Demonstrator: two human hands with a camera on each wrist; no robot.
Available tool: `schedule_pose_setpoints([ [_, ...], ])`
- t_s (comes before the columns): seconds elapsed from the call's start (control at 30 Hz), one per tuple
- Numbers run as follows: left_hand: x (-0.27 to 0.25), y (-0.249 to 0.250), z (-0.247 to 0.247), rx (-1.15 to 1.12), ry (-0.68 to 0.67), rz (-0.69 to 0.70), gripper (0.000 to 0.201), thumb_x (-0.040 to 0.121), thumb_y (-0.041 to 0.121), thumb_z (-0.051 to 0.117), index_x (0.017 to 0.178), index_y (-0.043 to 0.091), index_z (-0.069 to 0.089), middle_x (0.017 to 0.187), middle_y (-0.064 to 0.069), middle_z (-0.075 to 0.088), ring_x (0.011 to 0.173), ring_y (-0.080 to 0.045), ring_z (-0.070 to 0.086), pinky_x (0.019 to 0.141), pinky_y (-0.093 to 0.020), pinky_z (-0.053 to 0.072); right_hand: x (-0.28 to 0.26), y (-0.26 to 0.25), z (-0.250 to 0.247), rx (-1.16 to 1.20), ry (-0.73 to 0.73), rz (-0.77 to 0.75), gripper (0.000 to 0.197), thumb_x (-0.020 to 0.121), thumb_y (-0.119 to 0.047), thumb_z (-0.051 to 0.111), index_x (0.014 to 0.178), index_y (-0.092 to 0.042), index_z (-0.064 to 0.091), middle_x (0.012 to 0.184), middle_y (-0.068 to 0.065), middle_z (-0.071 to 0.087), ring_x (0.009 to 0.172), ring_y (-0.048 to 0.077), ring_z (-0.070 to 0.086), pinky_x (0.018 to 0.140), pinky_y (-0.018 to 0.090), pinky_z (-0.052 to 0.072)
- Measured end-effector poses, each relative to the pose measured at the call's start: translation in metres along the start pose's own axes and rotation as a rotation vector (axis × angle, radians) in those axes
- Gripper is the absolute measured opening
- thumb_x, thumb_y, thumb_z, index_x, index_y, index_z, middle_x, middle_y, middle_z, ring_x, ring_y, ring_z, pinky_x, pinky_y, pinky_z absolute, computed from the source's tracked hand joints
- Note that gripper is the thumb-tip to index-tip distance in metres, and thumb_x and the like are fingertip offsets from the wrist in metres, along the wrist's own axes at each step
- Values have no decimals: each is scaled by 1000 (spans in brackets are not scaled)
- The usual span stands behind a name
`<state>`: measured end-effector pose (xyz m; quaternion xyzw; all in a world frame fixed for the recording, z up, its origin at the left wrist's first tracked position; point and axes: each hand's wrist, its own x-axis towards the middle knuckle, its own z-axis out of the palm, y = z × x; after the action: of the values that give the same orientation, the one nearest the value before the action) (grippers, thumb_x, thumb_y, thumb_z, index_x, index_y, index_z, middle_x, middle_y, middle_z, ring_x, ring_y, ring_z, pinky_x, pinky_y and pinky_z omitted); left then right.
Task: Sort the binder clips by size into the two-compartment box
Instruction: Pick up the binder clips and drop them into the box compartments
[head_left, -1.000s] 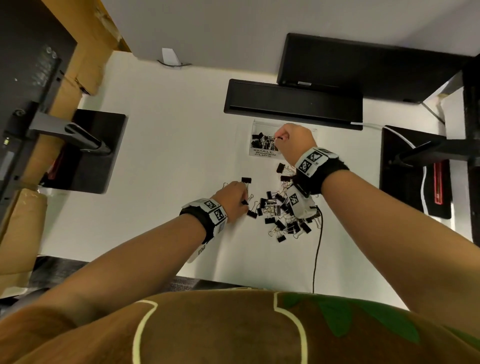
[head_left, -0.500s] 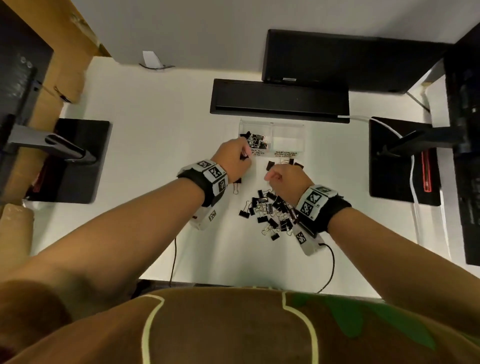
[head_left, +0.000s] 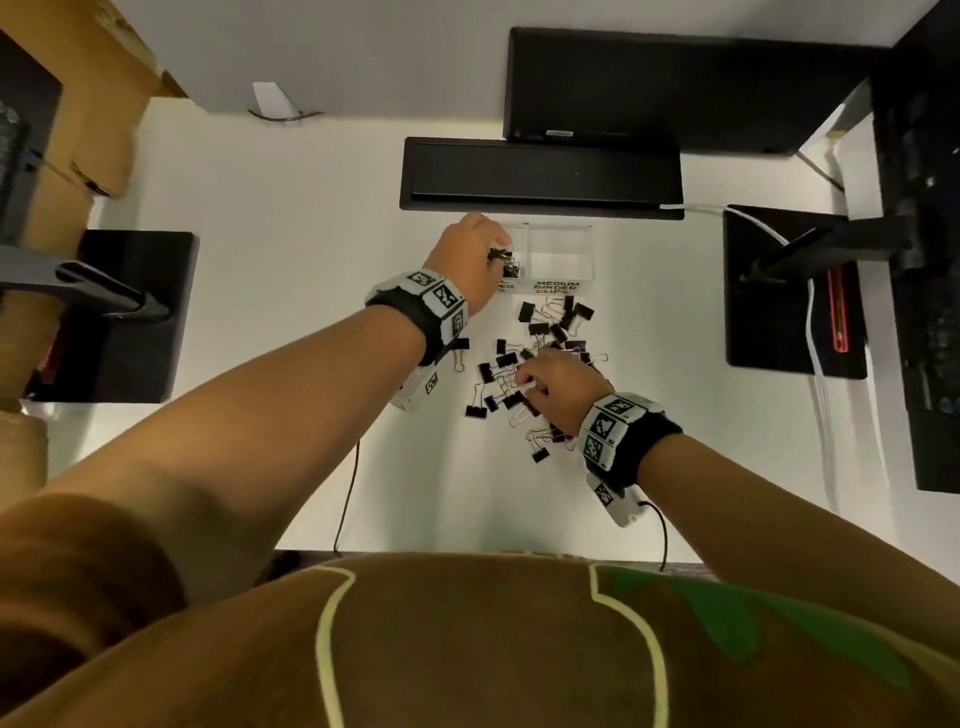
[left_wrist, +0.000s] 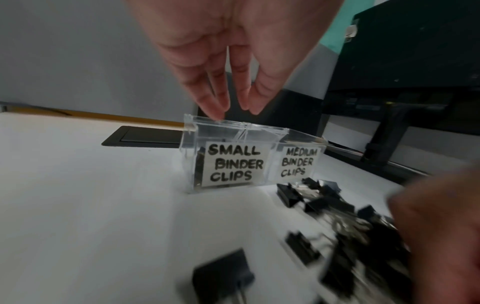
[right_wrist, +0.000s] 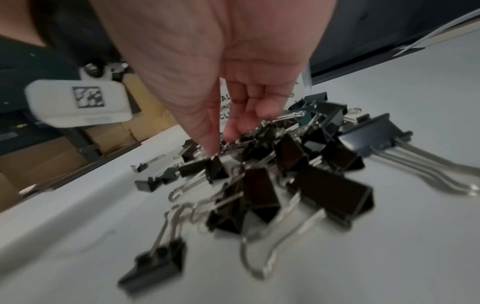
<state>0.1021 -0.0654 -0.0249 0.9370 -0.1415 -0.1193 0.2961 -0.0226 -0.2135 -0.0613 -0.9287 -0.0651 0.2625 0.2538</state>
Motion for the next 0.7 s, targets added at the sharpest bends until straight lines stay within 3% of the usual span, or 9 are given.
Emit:
schedule_pose_setpoints([
  [0.07, -16, -1, 4, 50, -8, 50, 22, 90, 12, 53, 110, 16, 61, 124, -4, 53, 117, -21, 45, 99, -31, 41, 0, 0, -5, 61, 57, 8, 21, 91, -13, 52, 110, -16, 62, 98, -6, 48, 87, 9, 46, 81, 27, 46],
  [0.17, -50, -6, 16, 33, -116, 42, 12, 88, 17, 58, 99, 18, 61, 113, -4, 54, 105, -18, 51, 98, -35, 47, -4, -1, -8, 99, 95, 13, 16, 90, -10, 52, 101, -13, 64, 84, -12, 43, 80, 10, 48, 75, 26, 45],
  [0.3, -90, -15, 42, 69, -289, 20, 8, 87, 20, 60, 94, 17, 58, 96, 2, 50, 90, -16, 54, 85, -31, 51, -13, 2, 4, 1, -13, 45, 18, 86, -7, 52, 91, -15, 67, 82, -9, 49, 80, 13, 52, 76, 29, 48],
  [0.43, -109, -25, 64, 62, -330, -25, 22, 85, 21, 62, 104, 13, 54, 106, -5, 51, 90, -20, 52, 82, -38, 50, -16, 3, 7, 6, 0, 82, 18, 86, -8, 53, 98, -14, 65, 98, -1, 59, 85, 18, 58, 77, 34, 52],
  [0.57, -110, -29, 70, 65, -306, -25, 21, 87, 14, 59, 107, 9, 54, 113, -10, 51, 95, -24, 53, 83, -34, 47, -15, 5, 0, 67, 96, 76, 14, 88, -11, 55, 98, -11, 64, 72, -12, 45, 77, 13, 48, 74, 29, 47],
  [0.7, -108, -32, 67, 128, -301, 10, 24, 88, 12, 52, 112, 7, 52, 114, -12, 54, 106, -27, 51, 85, -32, 42, -24, 9, -5, 91, 85, 74, 10, 86, -8, 54, 89, -11, 64, 65, -17, 39, 64, 7, 43, 64, 20, 38],
])
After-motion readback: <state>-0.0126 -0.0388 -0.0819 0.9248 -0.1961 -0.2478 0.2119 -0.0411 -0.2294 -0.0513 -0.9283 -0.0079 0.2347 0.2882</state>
